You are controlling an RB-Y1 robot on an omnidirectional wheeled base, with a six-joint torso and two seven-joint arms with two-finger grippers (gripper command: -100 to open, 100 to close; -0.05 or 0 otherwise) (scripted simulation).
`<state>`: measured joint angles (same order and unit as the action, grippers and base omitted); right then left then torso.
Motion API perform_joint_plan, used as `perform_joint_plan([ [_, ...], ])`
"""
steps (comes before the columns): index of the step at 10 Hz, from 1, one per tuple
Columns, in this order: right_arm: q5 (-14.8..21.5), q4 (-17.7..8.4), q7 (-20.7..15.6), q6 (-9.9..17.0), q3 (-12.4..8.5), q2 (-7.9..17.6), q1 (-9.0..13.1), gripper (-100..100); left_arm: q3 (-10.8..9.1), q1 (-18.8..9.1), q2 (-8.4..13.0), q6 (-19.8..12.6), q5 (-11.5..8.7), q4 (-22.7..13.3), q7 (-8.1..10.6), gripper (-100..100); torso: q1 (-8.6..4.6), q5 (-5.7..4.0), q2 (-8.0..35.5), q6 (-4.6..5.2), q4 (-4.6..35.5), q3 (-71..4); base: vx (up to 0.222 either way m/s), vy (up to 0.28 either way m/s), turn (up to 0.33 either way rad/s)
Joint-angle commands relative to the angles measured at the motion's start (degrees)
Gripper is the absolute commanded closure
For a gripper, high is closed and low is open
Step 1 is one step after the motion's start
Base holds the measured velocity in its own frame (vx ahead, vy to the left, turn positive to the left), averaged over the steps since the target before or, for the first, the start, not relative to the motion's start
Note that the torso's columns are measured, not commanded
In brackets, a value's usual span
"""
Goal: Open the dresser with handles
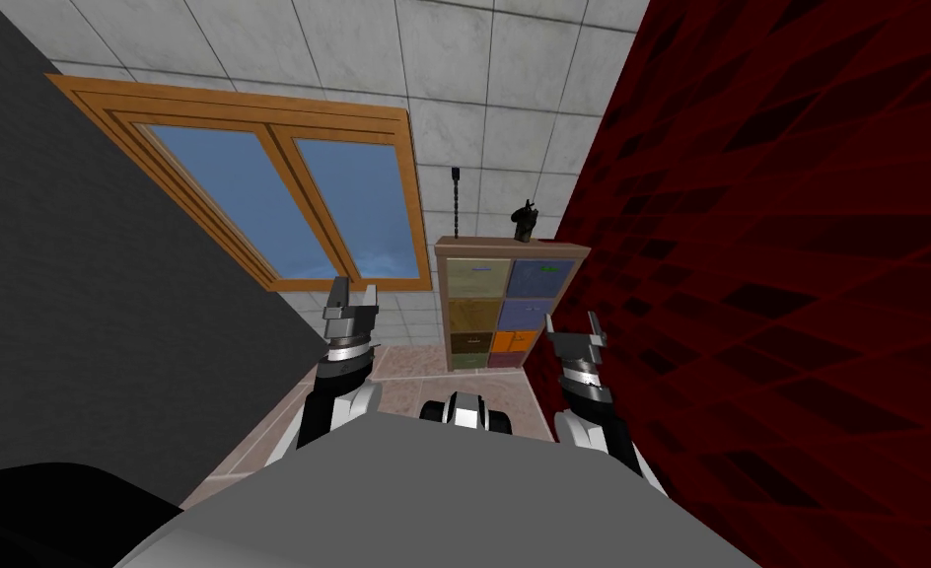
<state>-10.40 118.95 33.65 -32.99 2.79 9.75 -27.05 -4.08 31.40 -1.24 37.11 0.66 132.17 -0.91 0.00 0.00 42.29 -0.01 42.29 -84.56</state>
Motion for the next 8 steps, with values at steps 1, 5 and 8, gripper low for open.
perform_joint_plan([
  [1,-0.6,-0.5,3.4,-0.7,0.2,0.2,-0.1,-100,0.00,0.0,0.0,0.0,0.0,0.0,0.00,0,0.00,0.01,0.0,0.02,0.0,0.0,0.007,0.006,-0.002],
  [5,-3.3,-2.7,9.9,-3.1,1.4,0.9,-0.2,-100,0.00,0.0,0.0,0.0,0.0,0.0,0.00,0,-0.02,0.00,0.0,0.02,0.0,0.0,0.014,0.010,0.042],
  [8,-4.7,-3.8,14.3,-4.3,2.0,1.2,-0.2,-100,0.00,0.0,0.0,0.0,0.0,0.0,0.00,0,-0.03,0.00,0.0,0.02,0.0,0.0,0.016,0.009,0.034],
])
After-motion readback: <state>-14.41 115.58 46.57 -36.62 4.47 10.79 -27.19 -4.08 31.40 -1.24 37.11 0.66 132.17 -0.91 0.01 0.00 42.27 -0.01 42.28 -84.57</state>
